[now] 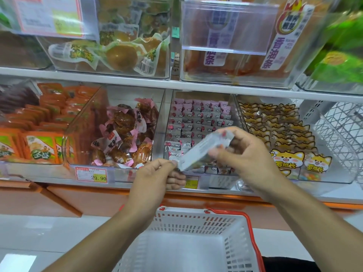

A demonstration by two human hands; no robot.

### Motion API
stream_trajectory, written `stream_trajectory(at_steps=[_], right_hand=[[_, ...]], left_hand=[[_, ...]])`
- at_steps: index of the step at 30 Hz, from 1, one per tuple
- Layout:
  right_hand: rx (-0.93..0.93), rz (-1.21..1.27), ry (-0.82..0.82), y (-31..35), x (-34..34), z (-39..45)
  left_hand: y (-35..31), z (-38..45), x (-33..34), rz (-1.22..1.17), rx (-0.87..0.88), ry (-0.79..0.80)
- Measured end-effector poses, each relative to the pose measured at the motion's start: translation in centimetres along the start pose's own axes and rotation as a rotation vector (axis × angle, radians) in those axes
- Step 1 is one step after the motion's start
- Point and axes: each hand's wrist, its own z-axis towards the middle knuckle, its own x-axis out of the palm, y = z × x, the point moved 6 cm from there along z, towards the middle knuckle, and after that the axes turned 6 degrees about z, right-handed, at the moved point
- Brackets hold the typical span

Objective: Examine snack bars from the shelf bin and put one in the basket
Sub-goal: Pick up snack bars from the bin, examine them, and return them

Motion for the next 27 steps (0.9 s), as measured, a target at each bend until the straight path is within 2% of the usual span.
stream_trajectory(at_steps=[4, 7, 9, 12, 14, 17, 18, 20, 23, 27], right_hand=[[-0.065, -0.18, -0.405, 0.2, -3.3, 0.9], [-0.138, -0.401, -0.492, 0.5, -4.0, 1.5], [-0.16, -0.475, -0.476, 0.4, -3.6, 1.9], [-0.178, -0.668, -0.331, -0.3, -2.2, 2.7], [-0.169, -0.907, -0.228, -0.9, -1.6, 3.3], [-0.152, -1.397, -0.039, -2.4, -0.5, 3.8], [-0.151, -1.48, 0.011, -2.9, -0.3, 3.9], [-0.195, -1.518, 0.006, -2.8, -0.2, 3.9], [-0.236, -1.541, -0.129, -1.6, -1.2, 4.2], [-0.082, -1.626, -0.087, -1.8, -1.9, 4.5]], left_hand=[[-1.1, -0.8, 0.6, 0.358, 0.303, -0.041], [-1.7, -1.5, 1.9, 0.782, 0.548, -0.028], [-1.6, -1.6, 2.7, 0.975, 0.67, 0.01], [-0.9, -1.4, 3.5, 1.13, 0.709, 0.051], [-0.3, -1.2, 3.7, 1.171, 0.69, 0.07], [0.6, -0.9, 3.9, 1.212, 0.673, 0.092], [0.7, -0.8, 3.9, 1.219, 0.669, 0.093], [0.9, -0.7, 3.9, 1.234, 0.668, 0.091], [1.2, -0.6, 4.0, 1.256, 0.649, 0.102], [1.2, -0.6, 4.0, 1.274, 0.639, 0.122]])
